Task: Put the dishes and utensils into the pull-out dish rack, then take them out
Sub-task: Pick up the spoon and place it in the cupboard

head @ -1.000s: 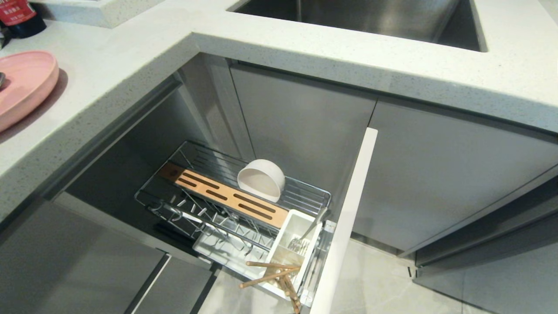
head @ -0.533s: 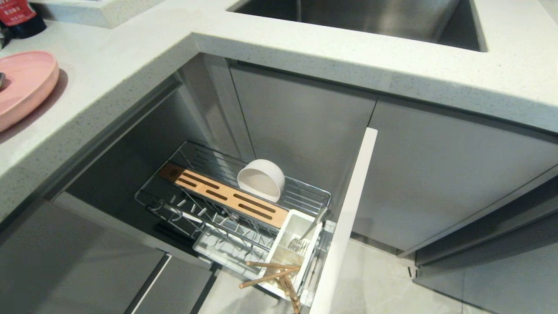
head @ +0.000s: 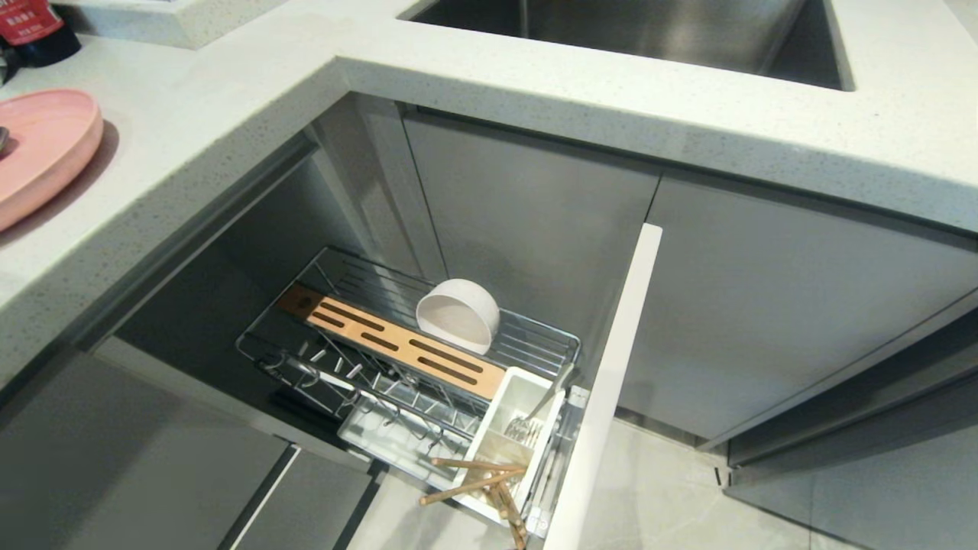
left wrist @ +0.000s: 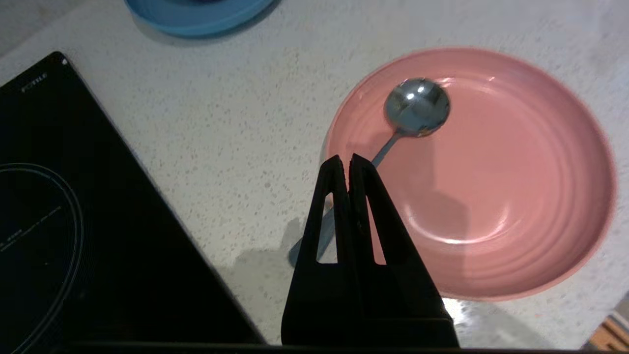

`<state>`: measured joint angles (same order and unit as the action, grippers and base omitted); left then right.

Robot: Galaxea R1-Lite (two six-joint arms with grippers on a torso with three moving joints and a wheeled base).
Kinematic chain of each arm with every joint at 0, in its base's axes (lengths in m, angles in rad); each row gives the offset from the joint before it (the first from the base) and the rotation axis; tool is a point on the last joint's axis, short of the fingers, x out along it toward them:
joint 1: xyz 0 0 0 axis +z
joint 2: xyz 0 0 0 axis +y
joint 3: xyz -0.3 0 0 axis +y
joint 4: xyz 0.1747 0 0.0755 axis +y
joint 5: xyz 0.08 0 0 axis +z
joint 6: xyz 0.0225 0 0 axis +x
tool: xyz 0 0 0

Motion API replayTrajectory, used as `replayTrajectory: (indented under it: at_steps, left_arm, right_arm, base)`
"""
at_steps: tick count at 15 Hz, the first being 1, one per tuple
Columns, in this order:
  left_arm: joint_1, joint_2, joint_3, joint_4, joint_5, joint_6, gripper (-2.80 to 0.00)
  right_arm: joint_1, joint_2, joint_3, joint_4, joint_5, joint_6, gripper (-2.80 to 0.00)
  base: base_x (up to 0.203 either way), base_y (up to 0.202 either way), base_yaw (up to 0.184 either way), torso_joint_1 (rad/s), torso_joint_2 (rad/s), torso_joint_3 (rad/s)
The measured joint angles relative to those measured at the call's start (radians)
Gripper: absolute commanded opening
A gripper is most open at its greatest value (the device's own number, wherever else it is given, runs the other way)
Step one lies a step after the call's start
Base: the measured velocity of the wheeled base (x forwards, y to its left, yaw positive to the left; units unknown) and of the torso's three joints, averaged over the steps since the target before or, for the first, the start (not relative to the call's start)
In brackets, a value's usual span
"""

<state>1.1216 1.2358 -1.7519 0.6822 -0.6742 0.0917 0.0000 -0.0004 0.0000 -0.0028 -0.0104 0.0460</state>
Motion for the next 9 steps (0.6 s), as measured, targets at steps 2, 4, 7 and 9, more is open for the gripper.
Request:
replayTrajectory:
  at_steps: [2,4,7,9]
  left_arm:
    - [0.05,0.039,-0.022,0.064,-0.065,0.1,-2.8]
    - [0.082,0.072,-0.037,0.132,-0.095,0.209,-2.8]
    - [0.097,0.108,-0.044,0.182,-0.196,0.333,-2.8]
    - [0.099,0.129,-0.044,0.211,-0.265,0.405,-2.8]
  right_arm:
    - [0.0,0.0,0.0,0.0,0.0,0.0,-2.8]
    - [0.0,0.0,0.0,0.0,0.0,0.0,-2.8]
    - [0.0,0.0,0.0,0.0,0.0,0.0,-2.8]
    - [0.0,0.0,0.0,0.0,0.0,0.0,-2.8]
  base:
    - [0.0,0.0,0.0,0.0,0.0,0.0]
    - [0.0,0.0,0.0,0.0,0.0,0.0]
    - [0.0,0.0,0.0,0.0,0.0,0.0]
    - [0.0,0.0,0.0,0.0,0.0,0.0]
